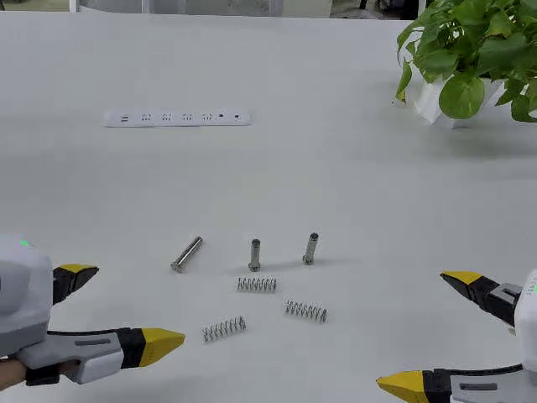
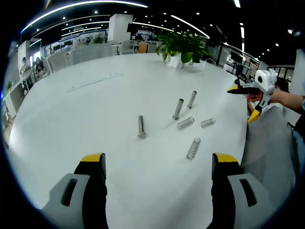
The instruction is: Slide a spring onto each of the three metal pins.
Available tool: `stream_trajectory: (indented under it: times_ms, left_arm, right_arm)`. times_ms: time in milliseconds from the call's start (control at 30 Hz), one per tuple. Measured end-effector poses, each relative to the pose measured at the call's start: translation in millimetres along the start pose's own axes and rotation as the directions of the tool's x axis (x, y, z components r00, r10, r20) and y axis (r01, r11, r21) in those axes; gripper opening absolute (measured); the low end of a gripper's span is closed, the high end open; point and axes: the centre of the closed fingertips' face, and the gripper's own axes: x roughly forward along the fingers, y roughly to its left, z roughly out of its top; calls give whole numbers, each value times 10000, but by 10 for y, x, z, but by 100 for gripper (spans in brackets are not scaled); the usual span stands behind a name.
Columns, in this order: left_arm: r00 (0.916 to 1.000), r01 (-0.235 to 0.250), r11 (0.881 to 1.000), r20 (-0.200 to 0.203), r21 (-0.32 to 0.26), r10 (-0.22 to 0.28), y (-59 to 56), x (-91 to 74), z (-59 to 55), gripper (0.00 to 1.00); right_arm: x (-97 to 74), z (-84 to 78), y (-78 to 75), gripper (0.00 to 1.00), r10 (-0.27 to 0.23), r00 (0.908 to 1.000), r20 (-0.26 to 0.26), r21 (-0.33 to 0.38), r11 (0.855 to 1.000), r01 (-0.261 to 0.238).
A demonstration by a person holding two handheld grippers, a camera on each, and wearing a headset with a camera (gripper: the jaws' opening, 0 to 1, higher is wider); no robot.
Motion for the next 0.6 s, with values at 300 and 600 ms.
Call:
stream_trajectory:
  times_ms: [300, 600]
  left_arm:
    - [9987, 109, 9999, -508, 61, -106, 134, 211, 98, 87]
    - [9965, 237, 9992, -813, 309, -211, 176, 441, 201, 81]
  right_arm:
    - [14, -50, 2, 99, 125, 9998, -160, 125, 9998, -123]
    - [-8, -66, -25, 99, 71, 9999, -139, 261, 9996, -68]
